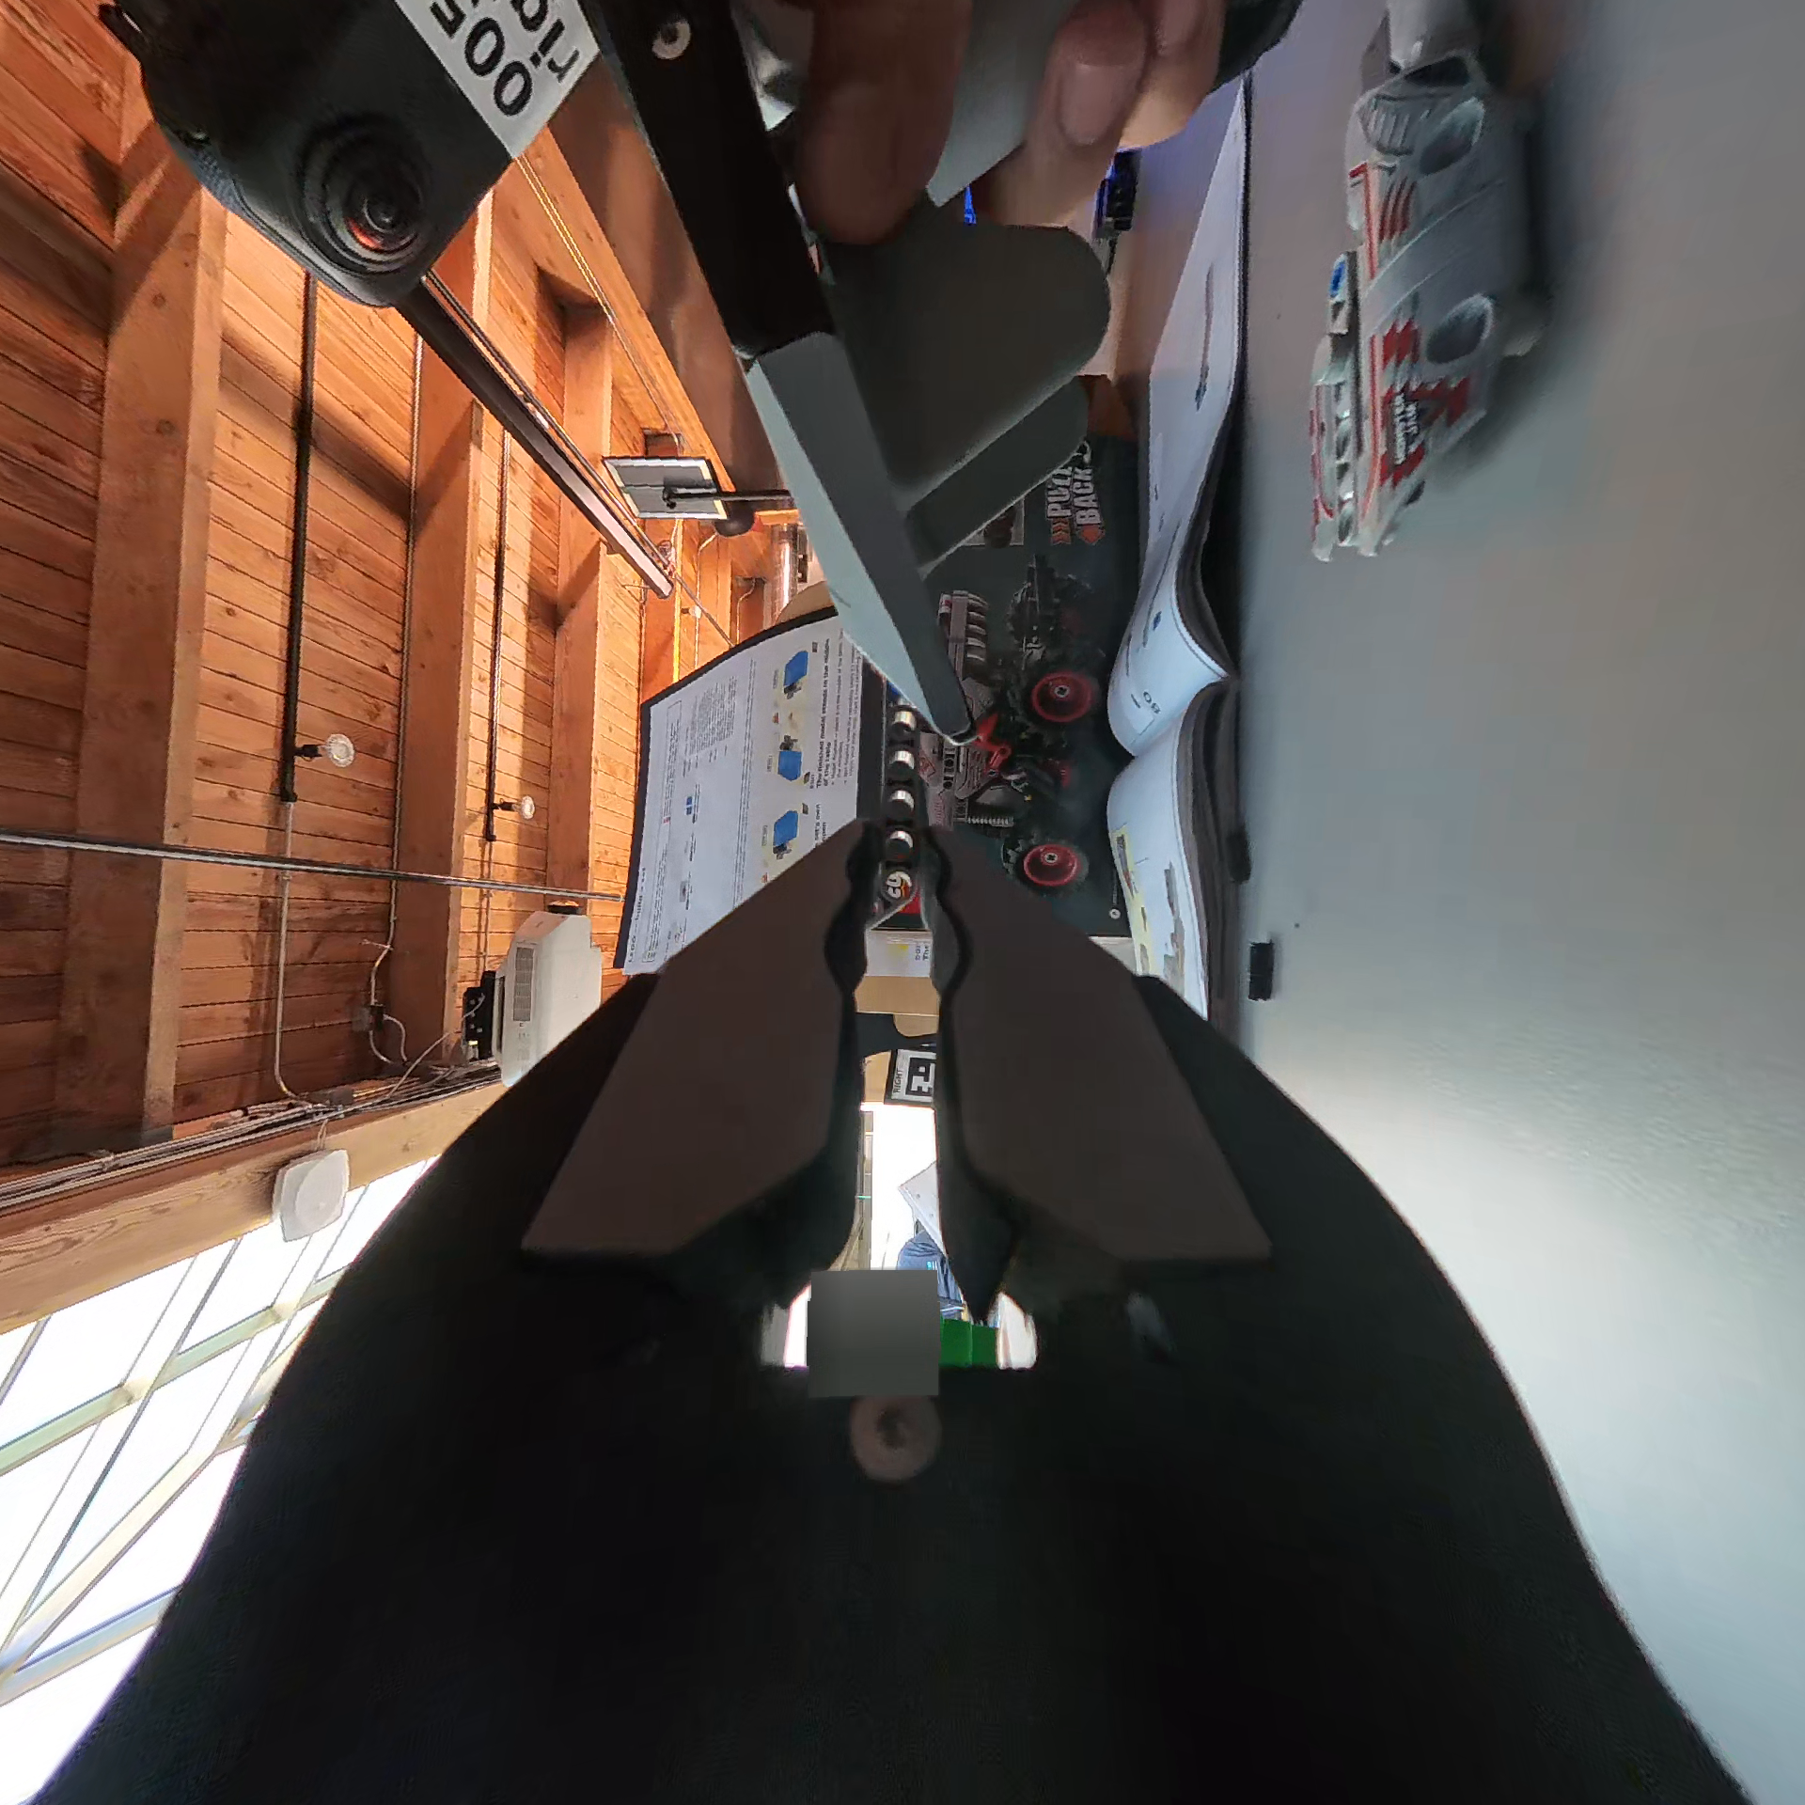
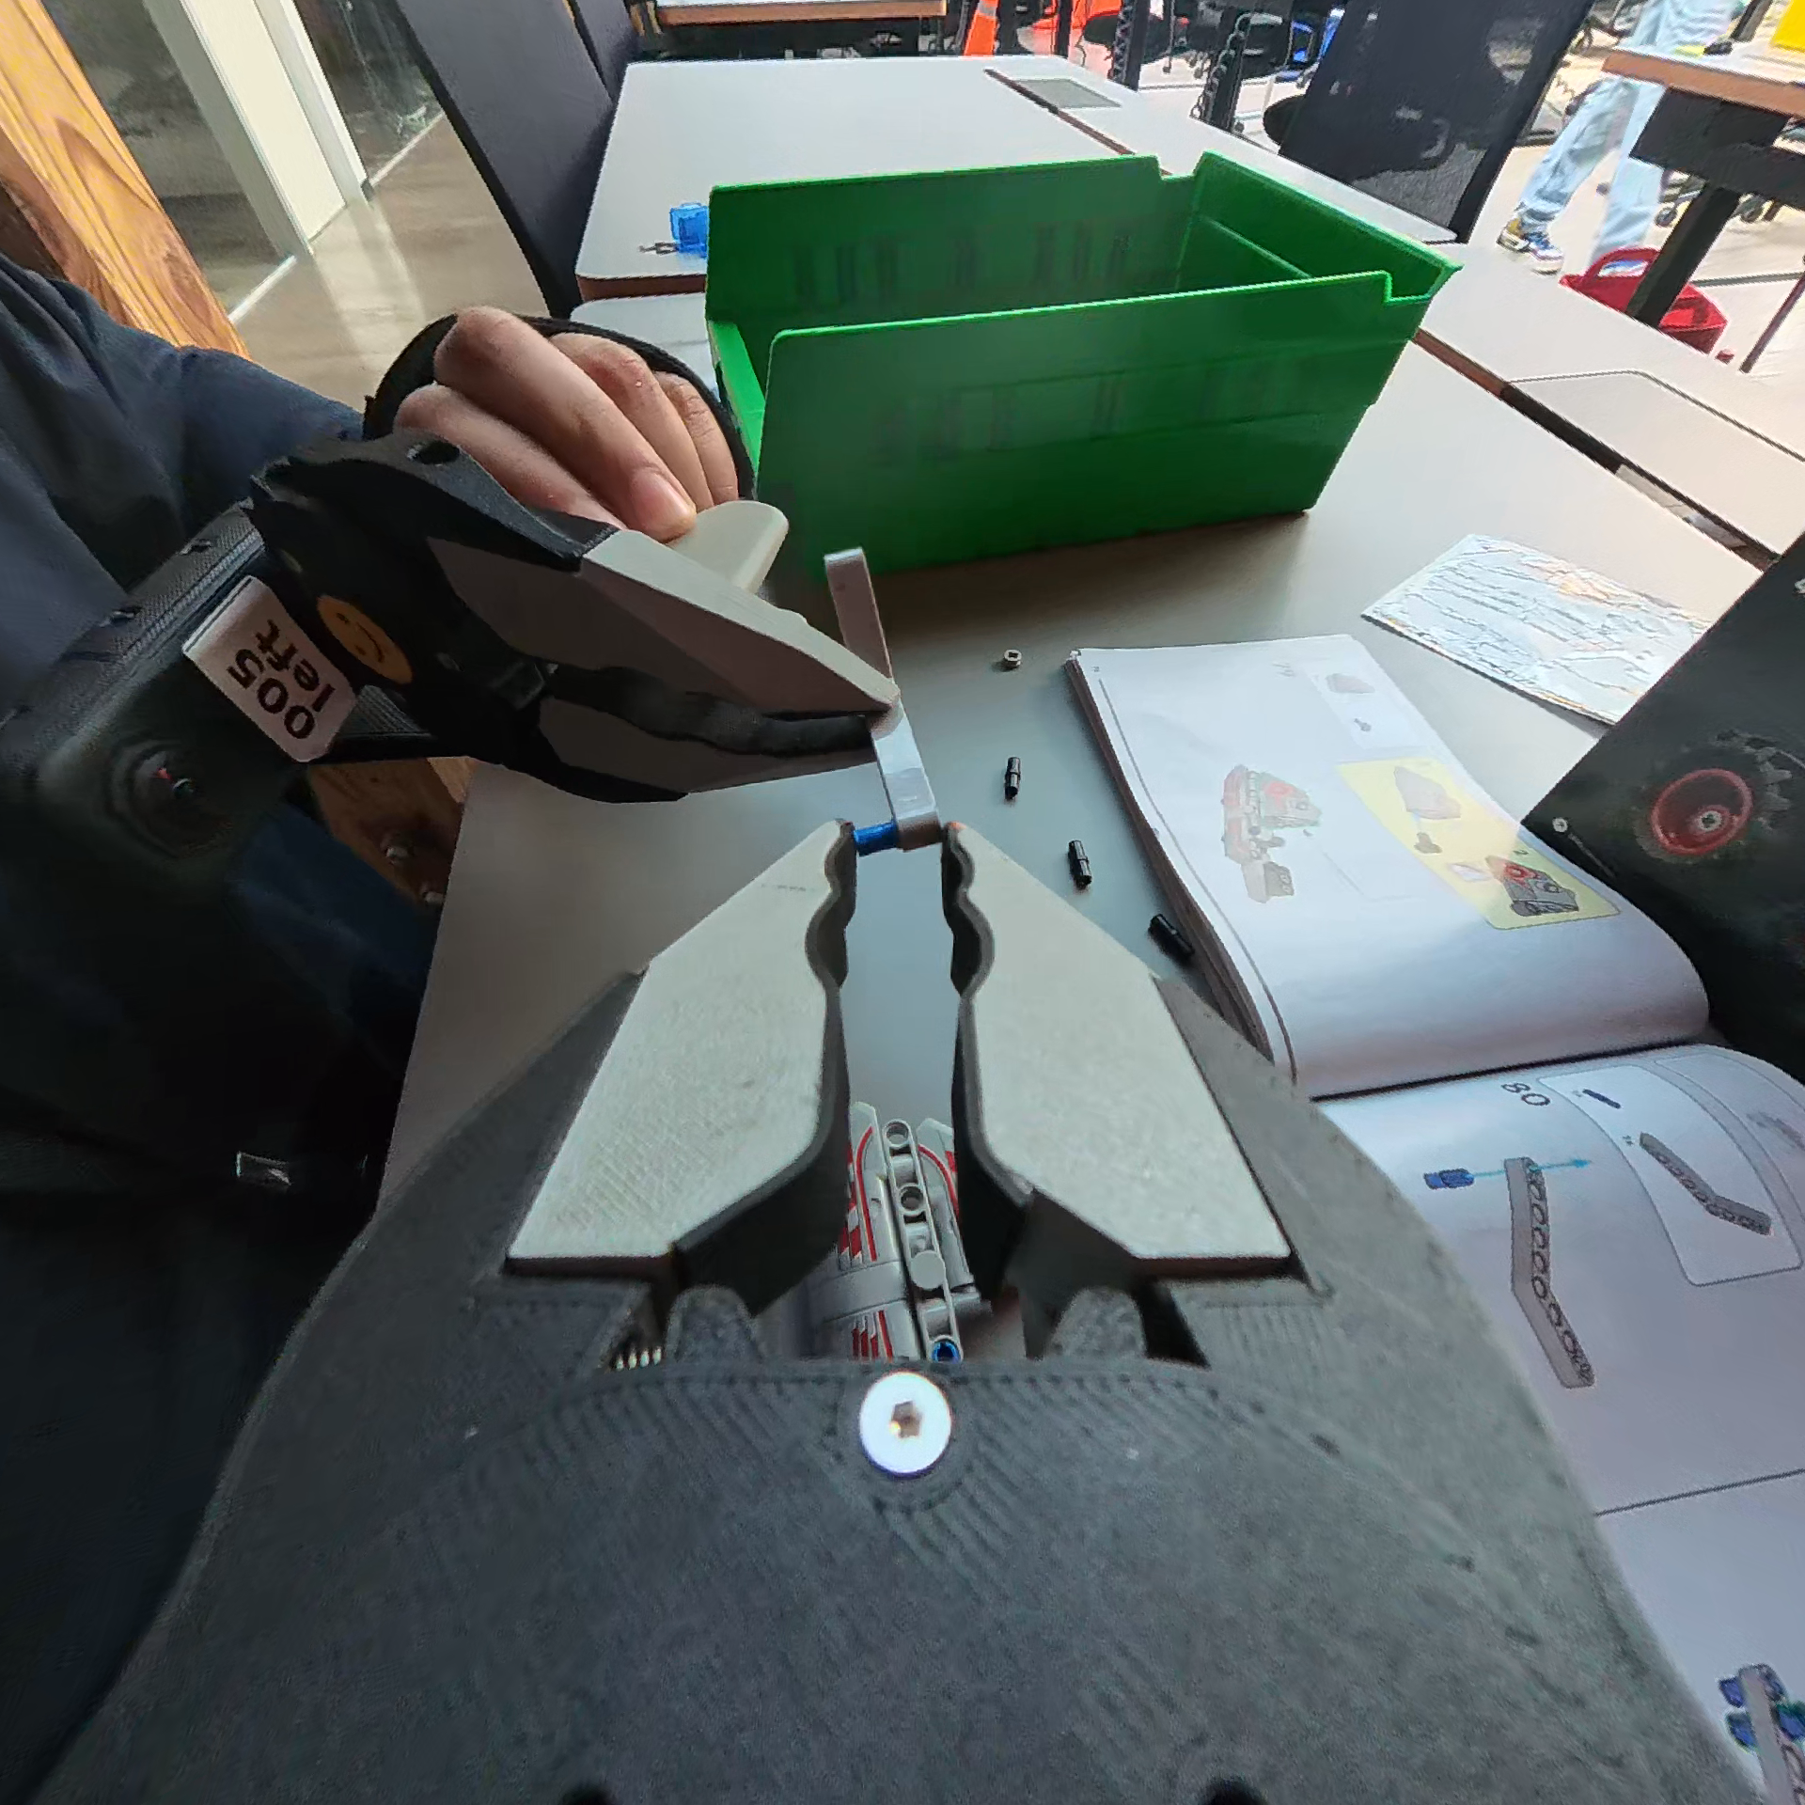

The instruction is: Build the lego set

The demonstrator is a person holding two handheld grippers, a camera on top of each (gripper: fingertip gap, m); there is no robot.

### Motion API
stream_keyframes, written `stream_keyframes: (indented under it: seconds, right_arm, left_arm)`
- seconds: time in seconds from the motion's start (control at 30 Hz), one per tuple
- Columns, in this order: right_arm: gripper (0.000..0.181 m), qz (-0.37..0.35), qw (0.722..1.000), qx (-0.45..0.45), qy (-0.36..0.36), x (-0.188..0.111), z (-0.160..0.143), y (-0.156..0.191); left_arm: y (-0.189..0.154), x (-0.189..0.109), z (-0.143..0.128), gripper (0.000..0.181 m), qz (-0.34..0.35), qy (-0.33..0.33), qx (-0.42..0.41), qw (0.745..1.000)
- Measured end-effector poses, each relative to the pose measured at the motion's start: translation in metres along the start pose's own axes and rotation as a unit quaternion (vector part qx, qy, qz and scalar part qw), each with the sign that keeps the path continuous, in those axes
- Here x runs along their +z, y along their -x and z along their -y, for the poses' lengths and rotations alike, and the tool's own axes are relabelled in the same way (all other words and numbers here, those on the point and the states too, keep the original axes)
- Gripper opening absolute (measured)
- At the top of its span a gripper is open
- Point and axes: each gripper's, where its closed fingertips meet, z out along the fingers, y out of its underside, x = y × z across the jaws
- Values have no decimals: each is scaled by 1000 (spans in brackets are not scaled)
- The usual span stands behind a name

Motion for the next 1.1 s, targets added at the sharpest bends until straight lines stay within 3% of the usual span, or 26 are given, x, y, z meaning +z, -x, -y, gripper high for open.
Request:
stream_keyframes:
  seconds: [0.4,0.57,0.7,0.83,0.9,1.1]
  right_arm:
    - [13,-102,986,-117,56,-2,-13,-16]
    - [13,-157,966,-194,75,-14,-18,-35]
    - [13,-166,947,-263,79,-20,-19,-35]
    - [12,-174,928,-320,83,-20,-22,-31]
    - [13,-166,924,-336,77,-17,-21,-26]
    - [14,-154,916,-360,89,-8,-27,-25]
  left_arm:
    - [-14,5,-8,9,-44,9,-54,998]
    - [-9,6,-22,22,-78,19,-174,981]
    - [-15,6,-17,44,-155,-25,-319,935]
    - [-21,3,-6,26,-215,-63,-383,896]
    - [-22,1,-2,14,-224,-74,-387,891]
    - [-23,-1,1,6,-234,-88,-388,887]
